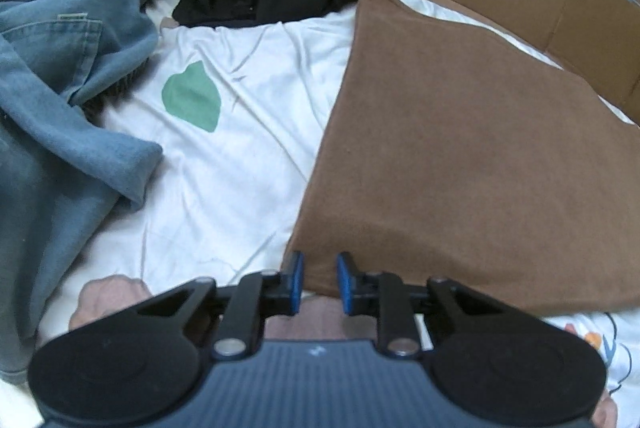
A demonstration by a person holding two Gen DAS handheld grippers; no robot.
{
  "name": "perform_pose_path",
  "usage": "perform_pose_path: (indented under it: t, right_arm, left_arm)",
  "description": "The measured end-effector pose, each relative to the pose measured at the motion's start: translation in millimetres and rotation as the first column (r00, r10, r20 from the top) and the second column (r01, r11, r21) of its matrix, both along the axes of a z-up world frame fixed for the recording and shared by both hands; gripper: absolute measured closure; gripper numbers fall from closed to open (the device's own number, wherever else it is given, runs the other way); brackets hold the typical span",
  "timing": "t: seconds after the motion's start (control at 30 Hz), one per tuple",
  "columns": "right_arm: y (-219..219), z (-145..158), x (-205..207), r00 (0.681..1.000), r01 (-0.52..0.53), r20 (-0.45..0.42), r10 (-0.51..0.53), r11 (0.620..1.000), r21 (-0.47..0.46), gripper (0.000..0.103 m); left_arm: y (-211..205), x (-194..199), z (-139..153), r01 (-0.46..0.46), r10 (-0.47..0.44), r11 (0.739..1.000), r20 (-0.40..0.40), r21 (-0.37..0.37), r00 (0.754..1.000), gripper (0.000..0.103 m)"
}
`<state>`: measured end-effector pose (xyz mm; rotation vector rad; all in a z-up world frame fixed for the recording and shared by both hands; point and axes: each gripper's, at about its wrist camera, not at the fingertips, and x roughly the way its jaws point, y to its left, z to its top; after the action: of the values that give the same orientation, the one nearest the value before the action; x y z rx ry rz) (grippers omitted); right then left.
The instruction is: Fold clothes
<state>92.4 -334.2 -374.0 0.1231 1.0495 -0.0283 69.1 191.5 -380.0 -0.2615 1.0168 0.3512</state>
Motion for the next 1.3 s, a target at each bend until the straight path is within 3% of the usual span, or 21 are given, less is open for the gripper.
perform_pose_path:
  t: [0.13, 0.23, 0.27, 0.3, 0.37, 0.53, 0.63, 0.67, 0.7, 0.8, 0.9, 1.0, 1.07, 1.17, 1.3]
  right_arm:
    - [-15.6, -0.8, 1.5, 0.996, 0.092, -0.004, -0.092, 0.985, 0.148, 0.063]
    - [-28.4, -7.4, 1.6, 0.988, 0.154, -0.017, -0.156, 0.947, 0.283, 0.063]
    - [-31.6, -9.9, 1.6, 0.986, 0.165, -0.017, -0.168, 0.933, 0.319, 0.062]
    - [-34.1, -12.7, 1.9, 0.984, 0.174, -0.019, -0.179, 0.919, 0.354, 0.062]
    - [-38.9, -18.7, 3.0, 0.979, 0.196, -0.029, -0.203, 0.885, 0.423, 0.063]
    - [-52.5, -34.6, 5.5, 0.954, 0.278, -0.059, -0.295, 0.792, 0.544, 0.063]
    - [-61.3, -44.7, 4.2, 0.932, 0.329, -0.086, -0.351, 0.726, 0.604, 0.069]
    - [-64.2, -47.9, 3.8, 0.924, 0.345, -0.096, -0.369, 0.703, 0.622, 0.076]
    - [-66.3, -50.0, 3.5, 0.919, 0.358, -0.106, -0.381, 0.686, 0.633, 0.091]
    - [-70.3, -48.7, 3.7, 0.920, 0.352, -0.107, -0.377, 0.674, 0.650, 0.097]
    - [-74.6, -42.6, 4.8, 0.918, 0.344, -0.097, -0.384, 0.652, 0.676, 0.098]
    - [-80.2, -38.8, 3.1, 0.908, 0.356, -0.102, -0.406, 0.618, 0.701, 0.098]
    - [-79.5, -38.6, 4.0, 0.909, 0.362, -0.114, -0.402, 0.621, 0.695, 0.098]
    - [-76.9, -38.8, 7.7, 0.915, 0.364, -0.130, -0.383, 0.639, 0.677, 0.098]
    - [-79.4, -43.7, 7.8, 0.904, 0.395, -0.166, -0.393, 0.624, 0.674, 0.097]
  left_arm:
    - [2.1, 0.3, -0.3, -0.001, 0.001, 1.000, -0.006, -0.001, 1.000, 0.087]
    - [3.2, -1.3, 5.1, -0.009, 0.008, 1.000, -0.013, -0.005, 1.000, 0.089]
    - [3.7, -2.6, 7.9, -0.014, 0.014, 1.000, -0.013, -0.008, 1.000, 0.087]
    - [4.6, -4.3, 10.4, -0.027, 0.027, 1.000, -0.013, -0.008, 1.000, 0.077]
    - [8.8, -8.8, 14.1, -0.062, 0.062, 0.998, -0.006, -0.023, 0.998, 0.068]
    - [20.8, -19.1, 13.7, -0.141, 0.144, 0.981, 0.012, -0.135, 0.989, 0.068]
    - [28.3, -23.2, 8.7, -0.206, 0.216, 0.950, 0.015, -0.234, 0.976, 0.068]
    - [31.2, -24.9, 7.1, -0.228, 0.243, 0.933, 0.022, -0.278, 0.970, 0.068]
    - [34.1, -26.6, 5.5, -0.248, 0.271, 0.914, 0.027, -0.321, 0.962, 0.068]
    - [37.3, -28.6, 1.2, -0.262, 0.301, 0.882, 0.041, -0.391, 0.953, 0.066]
    - [42.3, -31.9, -5.7, -0.287, 0.344, 0.842, 0.045, -0.457, 0.938, 0.066]
    - [46.2, -36.1, -11.2, -0.304, 0.361, 0.822, 0.028, -0.482, 0.932, 0.065]
    - [49.6, -40.5, -11.9, -0.307, 0.367, 0.817, 0.029, -0.488, 0.930, 0.063]
    - [56.4, -48.7, -18.7, -0.322, 0.410, 0.779, 0.047, -0.538, 0.911, 0.060]
    - [61.3, -53.6, -29.1, -0.316, 0.455, 0.736, 0.091, -0.598, 0.886, 0.057]
